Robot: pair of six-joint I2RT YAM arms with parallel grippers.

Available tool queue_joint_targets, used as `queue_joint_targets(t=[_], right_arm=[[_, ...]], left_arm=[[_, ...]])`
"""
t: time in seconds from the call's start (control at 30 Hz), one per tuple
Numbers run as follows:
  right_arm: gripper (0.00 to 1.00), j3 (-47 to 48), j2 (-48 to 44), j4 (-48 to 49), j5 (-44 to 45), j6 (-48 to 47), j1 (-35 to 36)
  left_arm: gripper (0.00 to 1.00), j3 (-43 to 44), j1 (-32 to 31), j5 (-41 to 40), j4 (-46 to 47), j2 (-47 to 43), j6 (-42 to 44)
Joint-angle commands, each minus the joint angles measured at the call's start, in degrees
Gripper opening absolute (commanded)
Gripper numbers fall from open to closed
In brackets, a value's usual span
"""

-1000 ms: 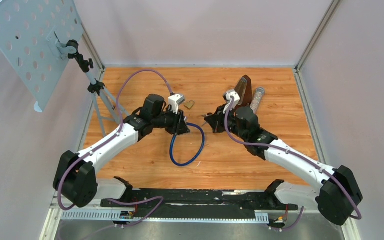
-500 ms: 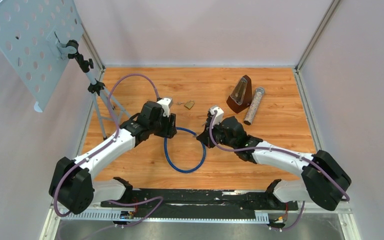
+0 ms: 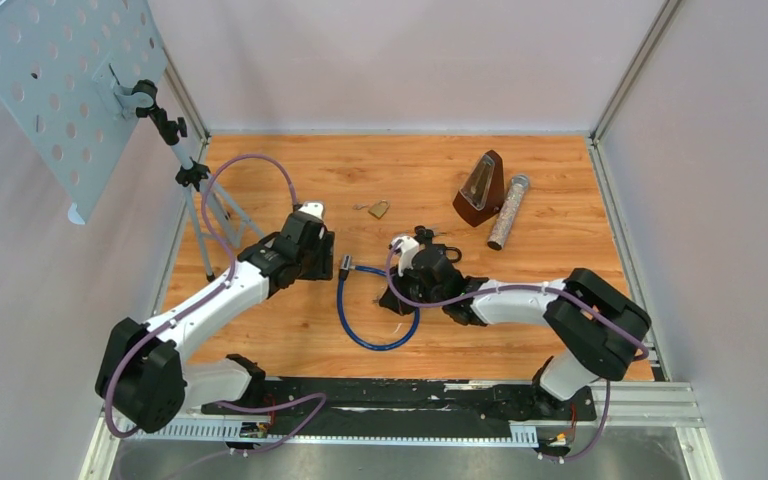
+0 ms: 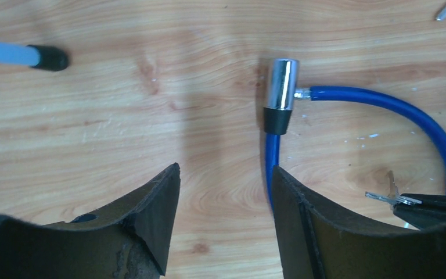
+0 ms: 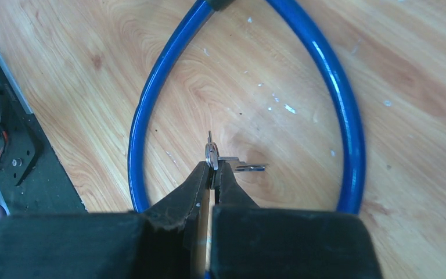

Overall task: Lock with the key
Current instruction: Place the lock at the center of the board, then reset both arms

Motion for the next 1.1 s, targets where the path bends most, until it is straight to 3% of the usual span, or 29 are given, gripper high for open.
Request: queue_joint_targets(t=[0.0,0.07,0.17,0.23,0.33,0.63,0.7,0.8,1.07], right_arm=[[0.01,4.78,3.32,0.17,1.51,1.74,2.35],[0.12,6.09,4.44,-1.26,3.17,2.60,3.21],[0.34,8.25,5.36,-4.48,6.73,5.14,3.45],[0.44,8.91,4.44,-6.03,8.96,6.52,3.43],[0.58,8.93,0.30,-9.11,14.11,9.35,3.44],[0.75,7.21,-20.73,-25.53,35.16,11.82,3.36],[0.98,6.79,-27.84,-29.89,42.25,10.90,3.32],[1.00,6.58,-38.84,-35.58,54.17,10.00,3.13],[1.00,10.49,-68.41,-48.74,68.52,4.88,2.96]], left_arm=[[0.68,2.88,-0.08,-6.71,-4.84,-4.70,-4.02],[0.72,3.56,-0.04,-6.83,-6.44,-7.18,-5.50],[0.92,4.05,-0.08,-6.50,-8.50,-10.65,-7.13],[0.99,3.56,-0.09,-5.07,-8.85,-14.74,-7.14],[1.00,3.46,-0.09,-3.84,-10.78,-18.44,-8.53],[1.00,5.73,-0.09,0.90,-18.95,-25.81,-9.14],[1.00,5.08,-0.09,0.13,-19.55,-28.13,-9.16],[1.00,4.30,-0.13,-1.22,-20.46,-30.87,-9.39],[1.00,4.95,-0.06,-6.74,-26.62,-34.71,-13.73]])
